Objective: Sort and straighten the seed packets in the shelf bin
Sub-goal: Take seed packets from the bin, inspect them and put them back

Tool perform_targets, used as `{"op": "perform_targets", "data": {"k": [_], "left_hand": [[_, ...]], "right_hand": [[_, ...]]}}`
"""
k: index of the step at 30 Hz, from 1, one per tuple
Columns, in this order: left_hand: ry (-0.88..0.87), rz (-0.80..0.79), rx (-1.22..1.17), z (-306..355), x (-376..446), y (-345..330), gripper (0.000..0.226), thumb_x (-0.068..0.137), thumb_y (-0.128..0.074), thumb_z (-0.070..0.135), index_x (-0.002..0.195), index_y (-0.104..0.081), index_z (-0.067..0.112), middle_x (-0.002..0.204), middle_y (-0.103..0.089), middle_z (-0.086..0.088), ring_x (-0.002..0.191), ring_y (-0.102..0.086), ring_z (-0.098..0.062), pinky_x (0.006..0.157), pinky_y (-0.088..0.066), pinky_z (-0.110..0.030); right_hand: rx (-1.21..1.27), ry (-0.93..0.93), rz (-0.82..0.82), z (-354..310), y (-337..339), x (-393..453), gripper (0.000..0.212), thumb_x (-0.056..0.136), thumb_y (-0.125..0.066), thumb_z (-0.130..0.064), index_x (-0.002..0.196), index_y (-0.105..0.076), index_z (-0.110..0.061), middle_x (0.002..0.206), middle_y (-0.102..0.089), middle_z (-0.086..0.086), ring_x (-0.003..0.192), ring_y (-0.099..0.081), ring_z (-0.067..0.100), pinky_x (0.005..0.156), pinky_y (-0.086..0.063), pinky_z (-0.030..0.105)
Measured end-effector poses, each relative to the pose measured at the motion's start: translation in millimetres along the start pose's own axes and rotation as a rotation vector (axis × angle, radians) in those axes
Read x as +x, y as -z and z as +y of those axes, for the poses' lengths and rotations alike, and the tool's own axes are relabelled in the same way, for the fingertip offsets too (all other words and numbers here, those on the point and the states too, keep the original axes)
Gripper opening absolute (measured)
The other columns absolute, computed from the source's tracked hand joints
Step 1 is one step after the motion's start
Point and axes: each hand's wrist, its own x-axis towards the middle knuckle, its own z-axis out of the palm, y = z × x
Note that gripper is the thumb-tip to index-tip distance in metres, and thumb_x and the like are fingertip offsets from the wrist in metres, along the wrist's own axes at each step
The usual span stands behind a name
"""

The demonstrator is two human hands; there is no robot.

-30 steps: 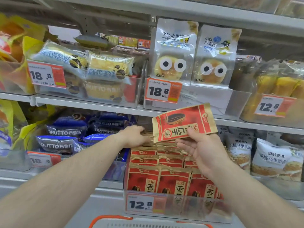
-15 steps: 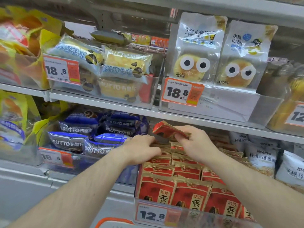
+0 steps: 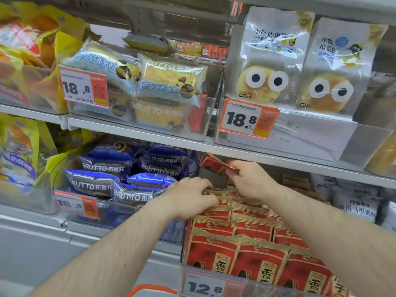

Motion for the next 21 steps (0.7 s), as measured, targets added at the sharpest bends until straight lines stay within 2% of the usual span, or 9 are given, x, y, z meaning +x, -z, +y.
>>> {"op": "perform_targets", "data": {"k": [2,4,6,8,11,13,16,19,21], "left_hand": [[0.000,-0.003,-0.009,0,0,0,0.073,0.071,-0.037,0.063,0.136,-0.050,0.033,0.133,-0.051,0.007,0.129,-0.039,-0.017,0.111,-0.032,-0.044],[0.002,-0.003,-0.016,0,0,0,0.073,0.071,-0.037,0.063,0.137,-0.049,0.031,0.133,-0.051,0.006,0.129,-0.039,-0.018,0.111,-0.032,-0.044],[0.005,0.001,-0.053,0,0,-1,0.073,0.072,-0.039,0.063,0.136,-0.050,0.030,0.131,-0.051,0.006,0.128,-0.038,-0.018,0.110,-0.033,-0.043],[0.000,0.003,-0.083,0,1,-2,0.069,0.072,-0.040,0.062,0.132,-0.052,0.031,0.126,-0.050,0.007,0.128,-0.037,-0.017,0.110,-0.034,-0.043],[-0.005,-0.007,-0.097,-1,1,-2,0.062,0.073,-0.042,0.062,0.127,-0.053,0.034,0.118,-0.048,0.011,0.126,-0.037,-0.016,0.109,-0.035,-0.043],[-0.007,-0.016,-0.089,-1,0,-2,0.062,0.073,-0.041,0.062,0.127,-0.053,0.034,0.118,-0.049,0.010,0.125,-0.038,-0.016,0.109,-0.035,-0.043],[-0.011,-0.020,-0.094,-2,1,-1,0.055,0.079,-0.045,0.061,0.126,-0.052,0.035,0.117,-0.048,0.011,0.124,-0.037,-0.015,0.109,-0.035,-0.043],[-0.020,-0.015,-0.107,-4,4,-3,0.044,0.088,-0.050,0.056,0.126,-0.052,0.034,0.116,-0.047,0.010,0.124,-0.037,-0.015,0.108,-0.036,-0.043],[-0.022,-0.013,-0.112,-4,3,-3,0.045,0.087,-0.049,0.056,0.126,-0.051,0.034,0.117,-0.048,0.010,0.125,-0.037,-0.015,0.109,-0.036,-0.042]], "right_hand": [[-0.013,-0.010,-0.024,3,1,-2,0.016,0.103,-0.046,-0.027,0.096,-0.060,-0.030,0.088,-0.062,-0.007,0.090,-0.060,0.022,0.078,-0.047,0.034],[-0.047,-0.013,-0.046,7,0,-5,0.027,0.102,-0.046,-0.024,0.124,-0.061,-0.028,0.116,-0.066,-0.002,0.111,-0.059,0.024,0.093,-0.048,0.037],[-0.064,0.001,-0.052,8,-2,-6,0.039,0.102,-0.046,-0.022,0.139,-0.053,-0.028,0.133,-0.061,0.001,0.120,-0.055,0.024,0.101,-0.046,0.037],[-0.039,-0.018,-0.052,6,-4,-3,0.035,0.103,-0.045,-0.023,0.137,-0.055,-0.026,0.124,-0.064,0.002,0.112,-0.059,0.024,0.092,-0.049,0.033],[-0.045,-0.134,-0.137,-1,-9,12,0.025,0.104,-0.042,-0.029,0.109,-0.062,-0.014,0.082,-0.062,-0.001,0.089,-0.064,0.026,0.063,-0.043,0.027],[-0.091,-0.197,-0.220,-7,-13,23,0.031,0.105,-0.039,-0.033,0.117,-0.057,-0.010,0.075,-0.058,0.000,0.080,-0.060,0.023,0.063,-0.041,0.028],[-0.193,-0.301,-0.255,-14,-15,36,0.047,0.108,-0.027,-0.040,0.126,-0.056,-0.007,0.098,-0.058,0.007,0.092,-0.054,0.022,0.078,-0.039,0.029],[-0.251,-0.306,-0.160,-16,-16,44,0.039,0.108,-0.027,-0.033,0.135,-0.047,-0.013,0.129,-0.057,0.010,0.117,-0.055,0.026,0.091,-0.041,0.033],[-0.303,-0.292,-0.169,-16,-20,47,0.033,0.108,-0.030,-0.025,0.134,-0.046,-0.013,0.135,-0.053,0.010,0.121,-0.053,0.026,0.097,-0.042,0.033]]}}
